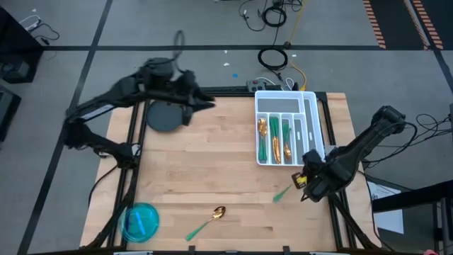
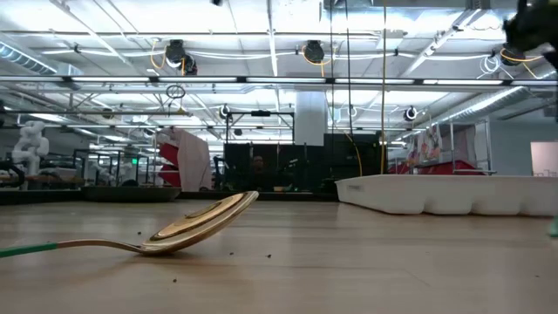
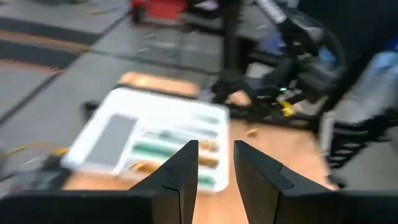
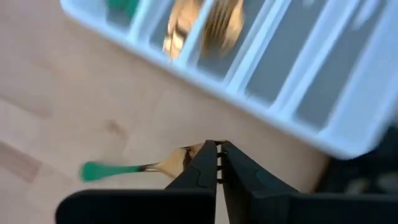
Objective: Sort silverware
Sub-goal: Put the green fork into the silverware tray
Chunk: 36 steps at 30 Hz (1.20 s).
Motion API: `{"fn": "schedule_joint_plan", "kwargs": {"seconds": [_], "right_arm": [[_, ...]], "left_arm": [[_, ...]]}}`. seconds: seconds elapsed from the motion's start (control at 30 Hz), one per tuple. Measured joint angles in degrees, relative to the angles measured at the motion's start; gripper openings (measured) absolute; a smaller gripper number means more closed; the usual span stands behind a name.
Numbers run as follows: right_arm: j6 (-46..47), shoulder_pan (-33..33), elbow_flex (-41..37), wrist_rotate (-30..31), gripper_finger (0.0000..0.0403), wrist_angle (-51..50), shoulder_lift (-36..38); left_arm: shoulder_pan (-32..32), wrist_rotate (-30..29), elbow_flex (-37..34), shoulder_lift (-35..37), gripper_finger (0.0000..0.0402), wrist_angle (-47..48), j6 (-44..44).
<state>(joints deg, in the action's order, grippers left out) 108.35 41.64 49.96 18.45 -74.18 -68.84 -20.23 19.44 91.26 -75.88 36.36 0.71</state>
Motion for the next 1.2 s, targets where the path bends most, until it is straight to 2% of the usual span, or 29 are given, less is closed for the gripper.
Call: {"fn": "schedule_joint_plan", "kwargs": {"seconds": [0.17,0.37,0.53,0.77,0.97,1.07,1.2], "right_arm": [[-1.61,-1.43,11.23,6.71,0.0002,-15.88,-0.06],[-11.50,-5.78,19.81,17.82,0.0002,-16.02,-0.44],[-20.63,-11.16,24.51,22.13,0.0001,-15.93,-1.94],[-33.16,-17.66,28.71,23.87,0.0001,-14.59,-3.27],[-43.92,-21.57,28.98,23.57,0.0001,-7.19,-3.30],[-48.81,-23.04,29.00,23.57,0.0000,-3.11,-3.28],[-50.82,-25.50,29.00,24.10,0.0000,-5.66,-3.33]], "left_arm": [[0.00,10.81,0.00,-7.65,0.0109,-13.57,4.13],[0.00,20.38,0.00,-17.51,0.0109,-30.13,12.25],[0.49,26.42,0.00,-25.49,0.0109,-41.11,21.21],[3.29,34.56,0.00,-34.04,0.0109,-51.31,28.78],[5.50,33.89,0.01,-37.46,0.0109,-59.14,28.96],[5.46,32.11,0.02,-38.48,0.0109,-58.67,28.93],[4.75,31.62,0.02,-39.14,0.0109,-58.21,30.79]]}}
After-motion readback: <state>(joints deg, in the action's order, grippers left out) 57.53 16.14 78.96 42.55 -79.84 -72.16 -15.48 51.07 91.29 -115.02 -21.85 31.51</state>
